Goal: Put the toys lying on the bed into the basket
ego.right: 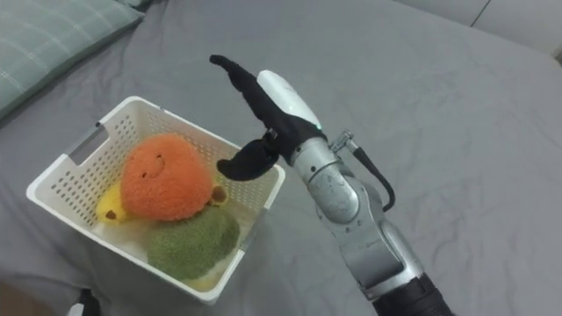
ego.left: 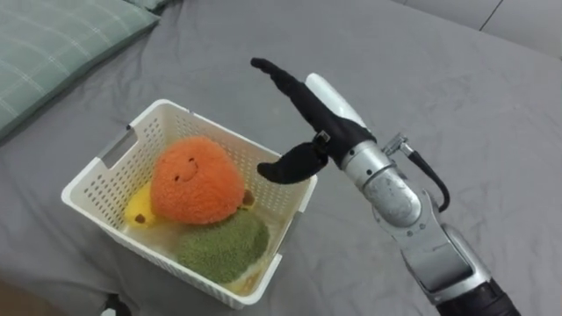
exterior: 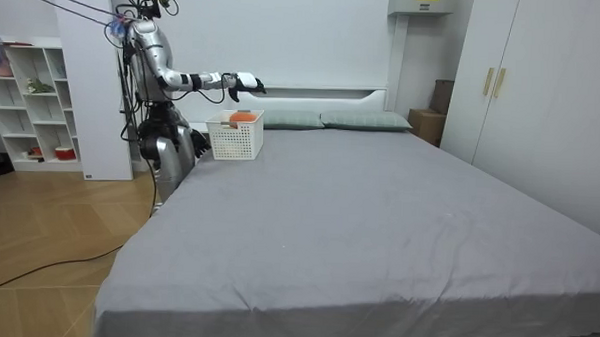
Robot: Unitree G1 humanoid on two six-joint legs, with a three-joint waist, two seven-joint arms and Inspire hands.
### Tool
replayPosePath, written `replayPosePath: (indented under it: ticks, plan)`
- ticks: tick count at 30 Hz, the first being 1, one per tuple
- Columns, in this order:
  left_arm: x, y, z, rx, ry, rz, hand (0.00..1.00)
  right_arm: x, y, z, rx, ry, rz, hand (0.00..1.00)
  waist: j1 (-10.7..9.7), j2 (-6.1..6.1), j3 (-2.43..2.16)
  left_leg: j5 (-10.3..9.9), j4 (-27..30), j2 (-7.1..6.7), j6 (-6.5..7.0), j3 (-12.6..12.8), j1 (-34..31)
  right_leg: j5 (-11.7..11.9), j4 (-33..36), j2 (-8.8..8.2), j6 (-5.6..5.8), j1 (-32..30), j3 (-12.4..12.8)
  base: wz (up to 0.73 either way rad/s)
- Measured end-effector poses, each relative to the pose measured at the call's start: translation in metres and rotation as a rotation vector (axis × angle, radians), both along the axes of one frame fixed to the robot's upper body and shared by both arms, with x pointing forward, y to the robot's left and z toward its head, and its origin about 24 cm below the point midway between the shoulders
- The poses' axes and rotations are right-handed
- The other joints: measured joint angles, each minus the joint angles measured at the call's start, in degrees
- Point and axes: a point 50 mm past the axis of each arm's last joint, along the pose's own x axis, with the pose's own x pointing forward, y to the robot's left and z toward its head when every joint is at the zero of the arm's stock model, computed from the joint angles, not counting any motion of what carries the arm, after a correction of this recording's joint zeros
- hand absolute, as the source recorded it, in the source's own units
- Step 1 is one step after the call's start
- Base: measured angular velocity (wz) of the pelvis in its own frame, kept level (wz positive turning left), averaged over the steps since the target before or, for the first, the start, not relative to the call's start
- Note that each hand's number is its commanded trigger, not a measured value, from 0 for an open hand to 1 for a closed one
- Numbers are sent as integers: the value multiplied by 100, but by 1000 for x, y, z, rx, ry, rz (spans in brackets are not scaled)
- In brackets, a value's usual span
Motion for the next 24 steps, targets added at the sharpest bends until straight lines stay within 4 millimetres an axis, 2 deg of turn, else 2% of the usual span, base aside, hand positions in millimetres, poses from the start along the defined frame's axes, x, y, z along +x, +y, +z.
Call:
replayPosePath:
  ticks: [4,7,11,16,18,22,24]
  plan:
    - [-4,0,-1,12,3,17,0,0,-18,-1,78,13,-66,0,-147,-10,-11,0,13,2,0,47,19,3,3,5,-2,7,16,-3]
    - [-9,2,-1,26,9,32,0,-7,-32,-13,92,36,-134,0,-282,21,-10,0,14,7,0,83,58,5,3,9,0,29,91,-8]
    - [-19,4,-3,22,30,57,0,-16,-53,-25,98,64,-230,0,-482,126,-5,-1,-18,24,1,218,109,15,18,32,-1,-2,231,-16]
    - [-36,8,-6,25,66,88,0,-22,-84,-30,154,65,-370,0,-781,219,-45,-3,-44,57,-3,325,145,36,20,63,-15,-13,297,-11]
    - [-42,10,-6,28,77,108,0,-26,-101,-39,185,91,-460,0,-874,240,-58,-2,-85,74,-7,384,203,45,20,90,-27,-6,401,-16]
    - [-50,11,-7,30,87,141,0,-34,-125,-57,180,146,-581,0,-1064,257,-70,-5,-88,79,-10,397,221,46,22,98,-28,2,444,-6]
    - [-54,11,-7,41,94,151,0,-43,-137,-68,208,178,-659,0,-1105,257,-70,-10,-92,97,-18,511,241,53,23,115,-34,-17,498,-14]
